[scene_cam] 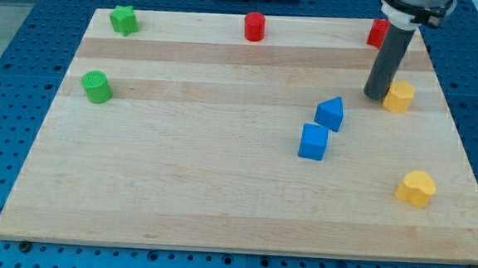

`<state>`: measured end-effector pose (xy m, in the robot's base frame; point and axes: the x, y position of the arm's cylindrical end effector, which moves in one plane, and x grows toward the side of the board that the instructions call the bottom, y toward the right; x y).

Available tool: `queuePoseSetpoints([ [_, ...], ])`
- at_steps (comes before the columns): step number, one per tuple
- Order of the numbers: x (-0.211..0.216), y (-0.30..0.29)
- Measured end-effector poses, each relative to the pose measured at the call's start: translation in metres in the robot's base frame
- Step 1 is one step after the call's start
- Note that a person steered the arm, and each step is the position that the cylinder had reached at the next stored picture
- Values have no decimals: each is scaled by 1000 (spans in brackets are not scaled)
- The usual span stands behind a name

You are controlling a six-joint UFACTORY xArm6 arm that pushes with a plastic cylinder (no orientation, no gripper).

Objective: Adjust the yellow hexagon in between the red star and the yellow heart

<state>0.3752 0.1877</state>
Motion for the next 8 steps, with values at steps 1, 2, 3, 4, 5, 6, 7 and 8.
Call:
queuePoseSetpoints([
  [1,-15,0],
  [2,-33,0],
  [3,-35,12],
  [4,-35,23],
  [5,-35,24],
  [6,-30,24],
  [7,-21,24],
  [8,-15,24],
])
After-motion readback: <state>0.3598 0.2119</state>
